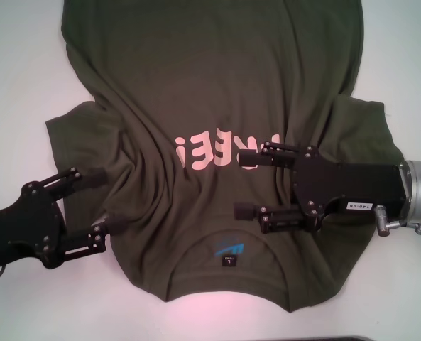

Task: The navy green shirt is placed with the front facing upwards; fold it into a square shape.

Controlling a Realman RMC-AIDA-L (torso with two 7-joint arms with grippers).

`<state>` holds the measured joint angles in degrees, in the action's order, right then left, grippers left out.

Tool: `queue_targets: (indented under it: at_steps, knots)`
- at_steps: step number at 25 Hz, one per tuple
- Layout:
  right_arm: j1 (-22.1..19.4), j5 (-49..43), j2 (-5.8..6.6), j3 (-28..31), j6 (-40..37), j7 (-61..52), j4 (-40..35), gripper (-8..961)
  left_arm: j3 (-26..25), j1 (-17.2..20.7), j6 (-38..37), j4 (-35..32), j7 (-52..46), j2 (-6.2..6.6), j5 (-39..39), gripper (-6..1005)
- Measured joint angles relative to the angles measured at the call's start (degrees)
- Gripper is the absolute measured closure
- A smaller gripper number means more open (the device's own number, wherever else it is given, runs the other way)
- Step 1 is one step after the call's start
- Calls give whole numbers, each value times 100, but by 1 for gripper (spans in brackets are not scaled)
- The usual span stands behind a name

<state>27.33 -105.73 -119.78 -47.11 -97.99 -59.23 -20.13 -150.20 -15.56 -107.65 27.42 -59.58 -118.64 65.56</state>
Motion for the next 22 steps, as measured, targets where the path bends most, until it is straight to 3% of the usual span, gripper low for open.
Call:
queue_targets:
  at_steps: [22]
  knots:
    - [-35, 0, 9, -5, -62, 0, 6, 65, -24, 19, -52, 0, -107, -9, 2, 172]
